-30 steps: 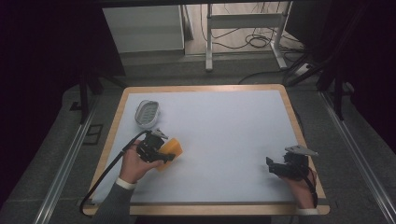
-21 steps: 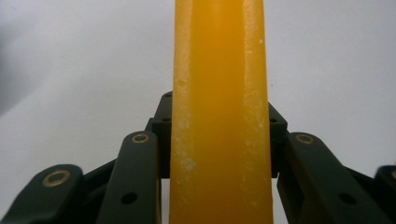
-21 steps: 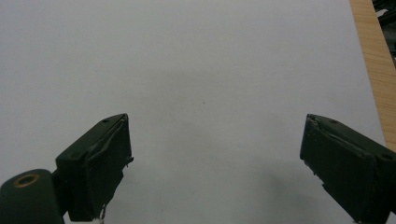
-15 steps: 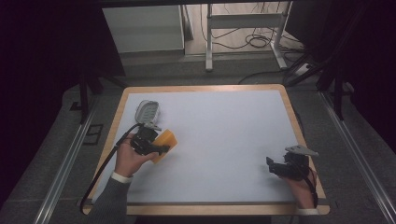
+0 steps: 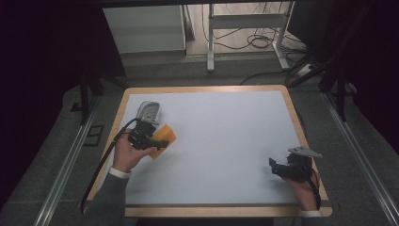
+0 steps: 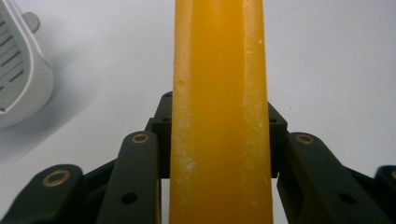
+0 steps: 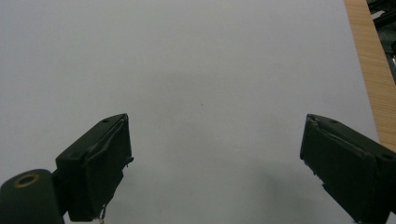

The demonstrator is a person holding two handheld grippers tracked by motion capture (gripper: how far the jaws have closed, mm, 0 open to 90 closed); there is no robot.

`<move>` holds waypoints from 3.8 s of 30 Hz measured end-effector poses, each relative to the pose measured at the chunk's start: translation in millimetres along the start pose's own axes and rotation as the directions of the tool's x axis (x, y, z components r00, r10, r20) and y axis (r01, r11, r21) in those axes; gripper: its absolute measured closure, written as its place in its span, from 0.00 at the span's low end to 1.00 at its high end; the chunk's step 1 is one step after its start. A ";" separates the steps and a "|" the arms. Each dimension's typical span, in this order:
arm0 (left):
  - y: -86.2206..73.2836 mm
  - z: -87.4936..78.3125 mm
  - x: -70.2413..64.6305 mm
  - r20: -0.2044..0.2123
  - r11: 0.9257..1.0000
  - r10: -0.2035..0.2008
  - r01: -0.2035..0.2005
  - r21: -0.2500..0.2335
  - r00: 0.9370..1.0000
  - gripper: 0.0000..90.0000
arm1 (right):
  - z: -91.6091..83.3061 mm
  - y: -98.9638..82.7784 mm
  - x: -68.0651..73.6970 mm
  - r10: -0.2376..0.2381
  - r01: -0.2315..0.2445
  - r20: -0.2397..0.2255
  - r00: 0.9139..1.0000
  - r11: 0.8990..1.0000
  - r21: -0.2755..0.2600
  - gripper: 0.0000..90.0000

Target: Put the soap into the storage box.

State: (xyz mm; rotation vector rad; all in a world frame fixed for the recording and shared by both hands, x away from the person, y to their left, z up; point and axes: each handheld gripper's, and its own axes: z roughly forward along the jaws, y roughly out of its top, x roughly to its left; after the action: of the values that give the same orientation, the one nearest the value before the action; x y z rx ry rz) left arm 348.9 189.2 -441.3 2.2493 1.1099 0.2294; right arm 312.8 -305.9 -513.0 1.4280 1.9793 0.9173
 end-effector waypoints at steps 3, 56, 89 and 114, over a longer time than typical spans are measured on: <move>1.8 -1.3 2.7 -0.001 1.000 -0.004 0.004 -0.003 1.000 0.68 | -0.3 0.2 0.0 -0.001 0.001 0.001 1.000 1.000 -0.001 0.10; 30.3 -10.6 44.7 -0.055 0.997 -0.066 0.063 -0.048 0.996 0.68 | -2.8 0.3 -2.2 0.006 -0.006 0.014 1.000 1.000 -0.016 0.10; 42.1 2.9 88.4 -0.075 0.984 -0.177 0.175 -0.039 0.981 0.68 | -1.6 -0.2 -1.6 0.002 -0.002 0.010 1.000 1.000 -0.010 0.10; 44.9 21.3 132.9 -0.074 0.953 -0.301 0.300 -0.029 0.951 0.68 | -3.8 0.3 0.3 -0.013 0.014 0.039 0.999 0.999 -0.033 0.10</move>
State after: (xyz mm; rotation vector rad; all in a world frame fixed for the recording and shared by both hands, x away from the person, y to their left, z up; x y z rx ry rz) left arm 471.3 260.9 -446.1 2.0356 1.4675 0.1997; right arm 310.0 -306.4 -510.3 1.4019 1.9347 0.9055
